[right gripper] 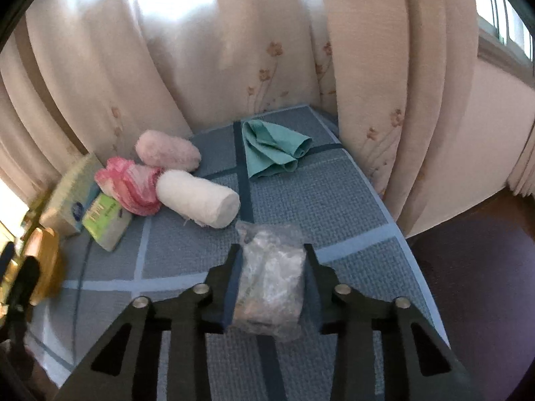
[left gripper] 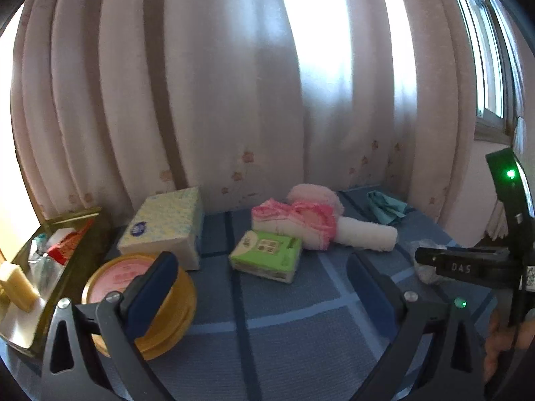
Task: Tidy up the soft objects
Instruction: 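Grasp the clear plastic bag with the right tool while the left tool grasps the teal cloth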
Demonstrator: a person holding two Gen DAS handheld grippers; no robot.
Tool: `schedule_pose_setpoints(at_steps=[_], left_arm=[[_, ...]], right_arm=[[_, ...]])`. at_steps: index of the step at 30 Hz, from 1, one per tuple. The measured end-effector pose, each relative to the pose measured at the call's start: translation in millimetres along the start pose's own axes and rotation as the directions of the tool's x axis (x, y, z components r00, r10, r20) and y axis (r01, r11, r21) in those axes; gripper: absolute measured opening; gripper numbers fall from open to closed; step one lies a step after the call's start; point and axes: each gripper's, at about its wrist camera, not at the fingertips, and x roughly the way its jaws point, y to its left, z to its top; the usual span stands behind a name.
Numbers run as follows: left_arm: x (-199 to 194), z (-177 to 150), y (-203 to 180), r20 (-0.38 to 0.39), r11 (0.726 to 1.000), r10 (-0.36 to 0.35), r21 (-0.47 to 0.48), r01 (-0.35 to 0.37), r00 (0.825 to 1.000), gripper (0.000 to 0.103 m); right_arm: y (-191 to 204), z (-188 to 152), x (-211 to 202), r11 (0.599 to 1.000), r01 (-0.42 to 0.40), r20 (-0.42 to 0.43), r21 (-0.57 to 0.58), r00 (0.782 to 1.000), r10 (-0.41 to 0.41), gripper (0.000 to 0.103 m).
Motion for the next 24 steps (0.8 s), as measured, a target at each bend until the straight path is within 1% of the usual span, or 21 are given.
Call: schedule_pose_setpoints(at_steps=[2, 4, 6, 9, 11, 13, 14, 15, 16, 17, 19, 20, 21, 22, 24], left_arm=[[3.4, 3.0, -7.0, 0.007, 1.0, -0.016, 0.005, 0.016, 1.0, 0.102], [9.3, 9.7, -18.0, 0.0, 0.999, -0.043, 0.018, 0.043, 0.999, 0.102], [15.3, 21.2, -29.1, 0.0, 0.996, -0.088, 0.01, 0.088, 0.996, 0.102], [28.3, 41.7, -45.3, -0.002, 0.988, -0.152, -0.018, 0.152, 0.988, 0.102], [42.7, 54.6, -57.9, -0.013, 0.98, -0.192, -0.047, 0.192, 0.981, 0.102], [64.9, 64.8, -73.4, -0.052, 0.968, -0.242, -0.088, 0.237, 0.969, 0.102], [76.7, 68.3, -81.6, -0.073, 0.96, -0.267, -0.108, 0.258, 0.961, 0.102], [91.4, 72.3, -91.6, -0.1, 0.953, -0.287, -0.126, 0.274, 0.953, 0.1], [104.7, 75.2, -100.6, -0.129, 0.951, -0.297, -0.135, 0.28, 0.946, 0.096], [115.9, 76.9, -107.7, -0.159, 0.949, -0.302, -0.14, 0.281, 0.94, 0.094], [145.1, 79.4, -122.9, -0.241, 0.946, -0.311, -0.17, 0.275, 0.92, 0.091], [157.6, 78.9, -128.3, -0.275, 0.944, -0.316, -0.192, 0.27, 0.908, 0.088], [172.4, 76.9, -134.1, -0.313, 0.939, -0.324, -0.222, 0.263, 0.893, 0.082], [182.4, 74.7, -138.8, -0.341, 0.938, -0.324, -0.235, 0.254, 0.882, 0.08], [200.3, 68.1, -148.9, -0.397, 0.943, -0.313, -0.235, 0.234, 0.863, 0.079]], right_arm=[[-6.4, 0.3, -9.9, 0.999, -0.035, 0.049, 0.026, 0.998, 0.034, 0.033], [-9.5, 3.2, -18.6, 0.999, -0.02, 0.106, 0.027, 0.994, 0.017, 0.033], [-11.3, 6.2, -31.0, 1.0, -0.016, 0.186, 0.02, 0.982, 0.012, 0.033], [-23.9, 15.7, -42.4, 0.999, 0.021, 0.306, 0.042, 0.951, -0.033, 0.033], [-34.0, 19.5, -53.6, 0.995, 0.061, 0.381, 0.083, 0.92, -0.089, 0.033], [-42.1, 23.2, -55.5, 0.989, 0.088, 0.422, 0.115, 0.897, -0.129, 0.033], [-45.2, 24.8, -54.5, 0.986, 0.102, 0.432, 0.132, 0.89, -0.149, 0.033], [-48.7, 27.2, -53.8, 0.985, 0.096, 0.434, 0.145, 0.888, -0.151, 0.034], [-51.7, 28.5, -54.0, 0.982, 0.095, 0.443, 0.163, 0.883, -0.159, 0.034], [-53.9, 30.2, -54.7, 0.978, 0.105, 0.452, 0.18, 0.874, -0.178, 0.034], [-55.3, 33.4, -53.4, 0.976, 0.116, 0.453, 0.187, 0.871, -0.19, 0.034], [-56.2, 34.2, -53.2, 0.974, 0.115, 0.454, 0.195, 0.869, -0.194, 0.034], [-56.3, 33.9, -54.2, 0.973, 0.116, 0.461, 0.201, 0.865, -0.199, 0.034], [-56.3, 33.9, -55.8, 0.971, 0.119, 0.471, 0.206, 0.858, -0.205, 0.034], [-57.8, 30.1, -56.8, 0.971, 0.12, 0.483, 0.208, 0.85, -0.208, 0.034]])
